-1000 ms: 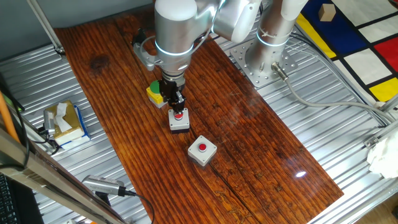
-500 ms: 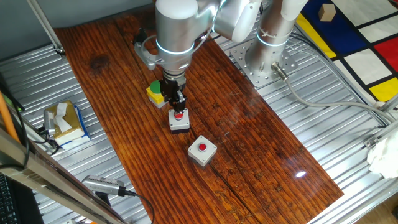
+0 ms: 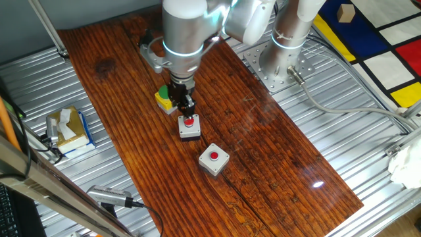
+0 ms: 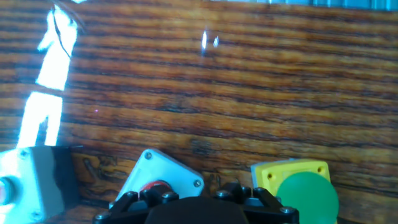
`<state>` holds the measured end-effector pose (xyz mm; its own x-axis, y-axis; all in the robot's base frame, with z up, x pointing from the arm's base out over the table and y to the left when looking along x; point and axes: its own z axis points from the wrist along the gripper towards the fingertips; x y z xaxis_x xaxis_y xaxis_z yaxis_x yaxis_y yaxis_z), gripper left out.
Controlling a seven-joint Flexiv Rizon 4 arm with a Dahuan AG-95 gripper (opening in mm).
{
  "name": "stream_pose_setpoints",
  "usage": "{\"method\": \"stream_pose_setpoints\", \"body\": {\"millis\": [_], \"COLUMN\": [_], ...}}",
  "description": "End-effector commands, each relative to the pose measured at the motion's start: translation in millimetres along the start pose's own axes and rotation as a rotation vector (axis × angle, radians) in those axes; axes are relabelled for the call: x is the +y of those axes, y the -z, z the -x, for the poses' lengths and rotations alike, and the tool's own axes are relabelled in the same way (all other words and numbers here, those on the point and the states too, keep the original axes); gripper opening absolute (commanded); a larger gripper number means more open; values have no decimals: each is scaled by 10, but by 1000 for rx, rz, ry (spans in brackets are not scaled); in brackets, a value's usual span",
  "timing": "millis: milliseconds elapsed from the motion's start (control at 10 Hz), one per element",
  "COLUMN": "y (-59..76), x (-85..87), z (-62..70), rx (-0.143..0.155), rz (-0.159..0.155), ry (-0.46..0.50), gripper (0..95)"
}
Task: Press three buttons from left to right in sequence
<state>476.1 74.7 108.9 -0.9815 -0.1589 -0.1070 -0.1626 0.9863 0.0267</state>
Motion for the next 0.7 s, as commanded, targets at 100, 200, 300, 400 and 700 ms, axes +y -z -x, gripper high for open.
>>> {"method": "stream_pose_setpoints", "body": {"millis": [100, 200, 300, 400, 700], "y": [153, 180, 204, 215, 209], "x": [6, 38, 103, 148, 387], "z": [-2, 23, 68, 97, 236], "rx": [18, 21, 30, 35, 43], "rz": [1, 3, 0, -4, -12], "ry": [-5, -15, -34, -47, -98], "gripper": [570, 570, 570, 570, 570]}}
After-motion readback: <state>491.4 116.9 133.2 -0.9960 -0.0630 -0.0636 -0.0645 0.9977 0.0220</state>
